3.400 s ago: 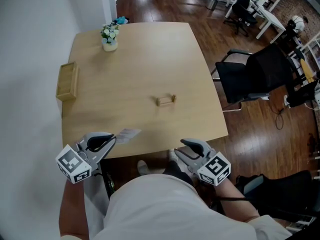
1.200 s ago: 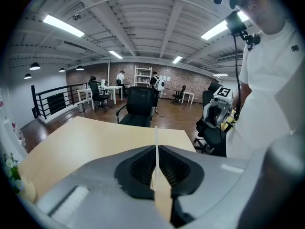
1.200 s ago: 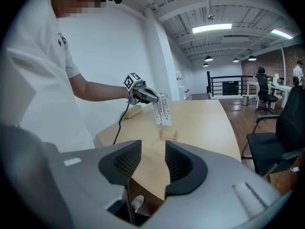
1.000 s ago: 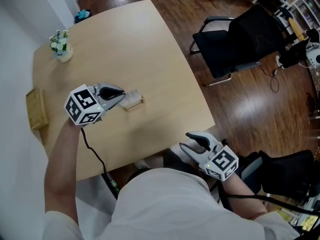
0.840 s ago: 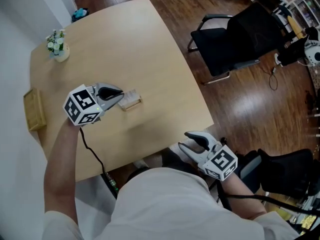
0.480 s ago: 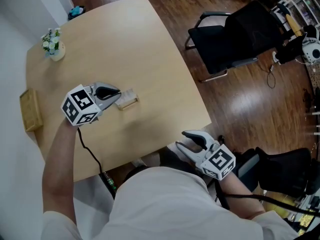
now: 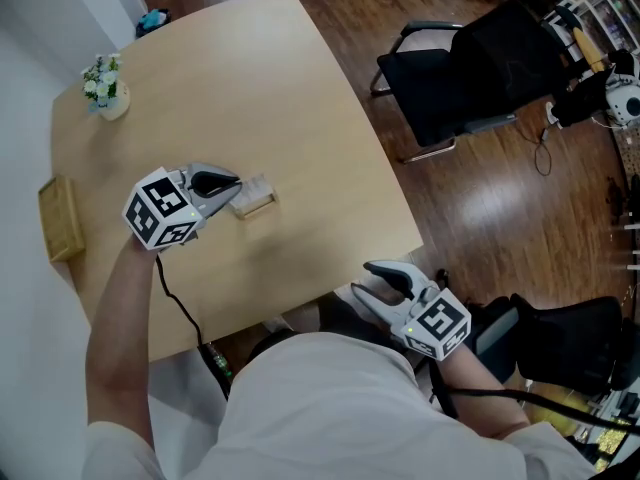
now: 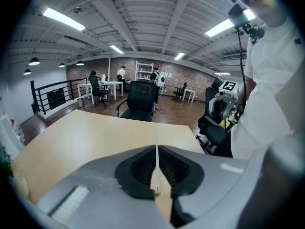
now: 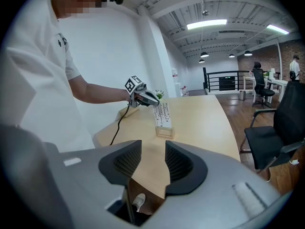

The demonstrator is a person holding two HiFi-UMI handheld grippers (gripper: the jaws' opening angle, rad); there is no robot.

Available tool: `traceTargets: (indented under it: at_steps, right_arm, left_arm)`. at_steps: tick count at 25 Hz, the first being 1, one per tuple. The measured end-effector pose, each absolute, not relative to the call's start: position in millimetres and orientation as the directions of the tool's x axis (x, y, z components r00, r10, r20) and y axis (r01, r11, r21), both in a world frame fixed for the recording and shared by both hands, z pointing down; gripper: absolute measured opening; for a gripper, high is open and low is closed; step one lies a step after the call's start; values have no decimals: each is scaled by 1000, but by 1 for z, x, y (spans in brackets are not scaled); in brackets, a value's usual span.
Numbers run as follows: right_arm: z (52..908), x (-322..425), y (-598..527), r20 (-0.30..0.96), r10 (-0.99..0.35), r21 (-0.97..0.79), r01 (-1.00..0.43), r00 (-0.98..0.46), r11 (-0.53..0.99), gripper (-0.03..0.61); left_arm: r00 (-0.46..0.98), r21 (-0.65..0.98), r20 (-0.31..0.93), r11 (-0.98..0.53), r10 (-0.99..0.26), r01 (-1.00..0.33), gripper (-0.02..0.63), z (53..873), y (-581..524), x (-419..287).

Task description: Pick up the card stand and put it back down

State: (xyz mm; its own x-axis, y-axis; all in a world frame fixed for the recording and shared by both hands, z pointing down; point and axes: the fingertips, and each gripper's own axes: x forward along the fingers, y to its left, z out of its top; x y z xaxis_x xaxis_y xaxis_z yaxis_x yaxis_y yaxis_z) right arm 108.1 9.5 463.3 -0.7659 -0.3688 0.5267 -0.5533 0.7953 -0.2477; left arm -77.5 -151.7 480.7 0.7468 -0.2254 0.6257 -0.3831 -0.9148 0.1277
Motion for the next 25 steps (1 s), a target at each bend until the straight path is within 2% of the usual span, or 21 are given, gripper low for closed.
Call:
traceTargets:
  at_steps: [25]
  right_arm:
    - [461, 113, 9, 524, -362, -248, -545, -771, 801, 163]
  left_arm:
    - [733, 123, 632, -901, -253, -417, 18, 483, -151, -80]
